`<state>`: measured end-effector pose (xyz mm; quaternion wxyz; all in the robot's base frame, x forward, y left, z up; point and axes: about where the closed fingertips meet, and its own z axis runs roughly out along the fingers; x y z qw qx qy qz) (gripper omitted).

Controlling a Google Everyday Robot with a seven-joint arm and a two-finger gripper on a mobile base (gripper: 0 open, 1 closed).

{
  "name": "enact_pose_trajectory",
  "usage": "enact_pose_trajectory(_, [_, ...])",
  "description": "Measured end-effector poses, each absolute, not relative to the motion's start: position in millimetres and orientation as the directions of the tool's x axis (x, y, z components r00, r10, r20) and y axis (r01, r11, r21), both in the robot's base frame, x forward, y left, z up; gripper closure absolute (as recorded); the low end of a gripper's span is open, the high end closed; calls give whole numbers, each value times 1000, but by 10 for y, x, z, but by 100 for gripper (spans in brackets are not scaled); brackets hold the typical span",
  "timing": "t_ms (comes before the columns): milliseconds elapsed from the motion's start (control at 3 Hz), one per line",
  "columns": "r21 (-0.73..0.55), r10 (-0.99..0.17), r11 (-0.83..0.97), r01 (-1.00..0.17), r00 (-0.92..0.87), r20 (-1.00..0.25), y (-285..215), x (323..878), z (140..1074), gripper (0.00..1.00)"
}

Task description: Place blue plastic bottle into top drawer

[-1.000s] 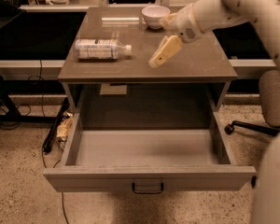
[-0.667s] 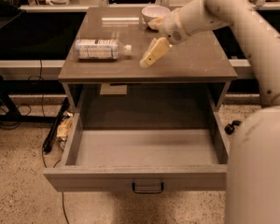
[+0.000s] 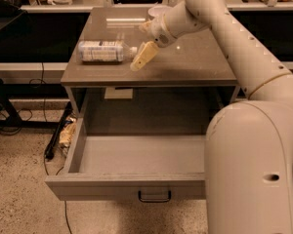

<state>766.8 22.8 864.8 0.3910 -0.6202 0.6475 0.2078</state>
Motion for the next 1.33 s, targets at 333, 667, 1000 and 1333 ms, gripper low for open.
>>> enact_pose_trajectory(333, [-215,-661,132,-968,76,-746,424,7780,8540,0])
enact_pose_trajectory(667, [-204,-687,105,-973,78,-723,644,7869,8419,0])
enact_pose_trajectory(1000, [-196,-695,88,-977,81,-715,765,7898,8370,0])
enact_pose_trajectory(1333, [-185,-696,68,-980,87,-713,888,7915,8330,0])
